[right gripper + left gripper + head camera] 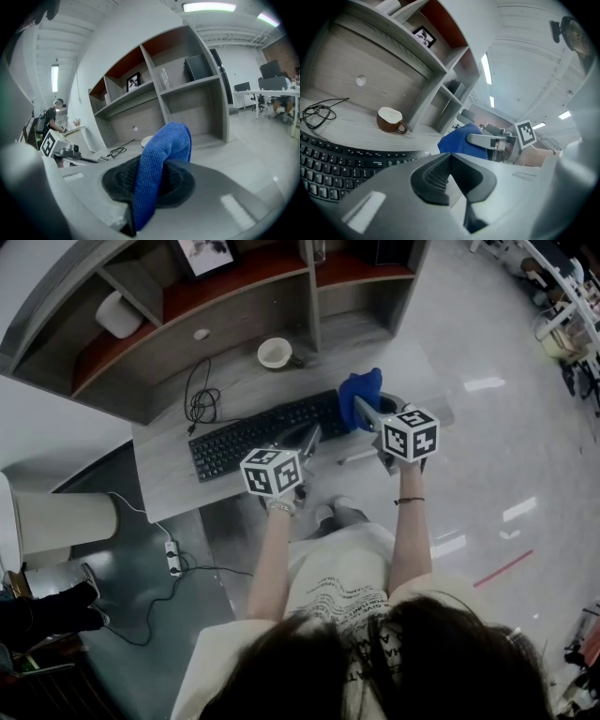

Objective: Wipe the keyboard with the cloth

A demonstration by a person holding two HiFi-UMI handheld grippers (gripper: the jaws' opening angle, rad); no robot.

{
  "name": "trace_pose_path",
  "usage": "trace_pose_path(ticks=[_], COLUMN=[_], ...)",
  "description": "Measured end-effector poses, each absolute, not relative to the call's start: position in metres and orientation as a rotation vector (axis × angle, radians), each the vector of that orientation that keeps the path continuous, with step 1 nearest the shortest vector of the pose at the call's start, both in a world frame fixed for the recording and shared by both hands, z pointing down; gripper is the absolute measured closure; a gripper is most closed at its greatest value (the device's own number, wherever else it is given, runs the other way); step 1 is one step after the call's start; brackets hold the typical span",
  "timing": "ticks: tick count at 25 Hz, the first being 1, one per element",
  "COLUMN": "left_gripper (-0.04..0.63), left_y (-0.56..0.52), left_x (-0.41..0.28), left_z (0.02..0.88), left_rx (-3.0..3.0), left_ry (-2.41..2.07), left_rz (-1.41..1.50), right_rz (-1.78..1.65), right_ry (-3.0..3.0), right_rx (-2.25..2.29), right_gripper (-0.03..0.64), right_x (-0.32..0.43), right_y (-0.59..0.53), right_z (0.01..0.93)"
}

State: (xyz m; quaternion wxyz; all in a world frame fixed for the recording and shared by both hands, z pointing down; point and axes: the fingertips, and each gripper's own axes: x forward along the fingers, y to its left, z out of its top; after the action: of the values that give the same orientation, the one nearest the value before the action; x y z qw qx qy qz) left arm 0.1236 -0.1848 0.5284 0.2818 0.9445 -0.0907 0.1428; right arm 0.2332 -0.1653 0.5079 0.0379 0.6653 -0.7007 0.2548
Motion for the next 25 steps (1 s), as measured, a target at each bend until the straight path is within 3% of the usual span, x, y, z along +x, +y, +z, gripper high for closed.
trace_pose_path(ticks=[25], left_gripper=[0.591], left_y=[-0.189], left_x=[0.139], left_z=[0.548], left_rx=[2.421], left_ry=[-0.369], left_rz=[0.37], right_rz=[0.904], right_ry=[-2.283], right_rx=[1.728], right_gripper=[0.558], right_x=[0.213], right_y=[-0.194], right_z=[0.542])
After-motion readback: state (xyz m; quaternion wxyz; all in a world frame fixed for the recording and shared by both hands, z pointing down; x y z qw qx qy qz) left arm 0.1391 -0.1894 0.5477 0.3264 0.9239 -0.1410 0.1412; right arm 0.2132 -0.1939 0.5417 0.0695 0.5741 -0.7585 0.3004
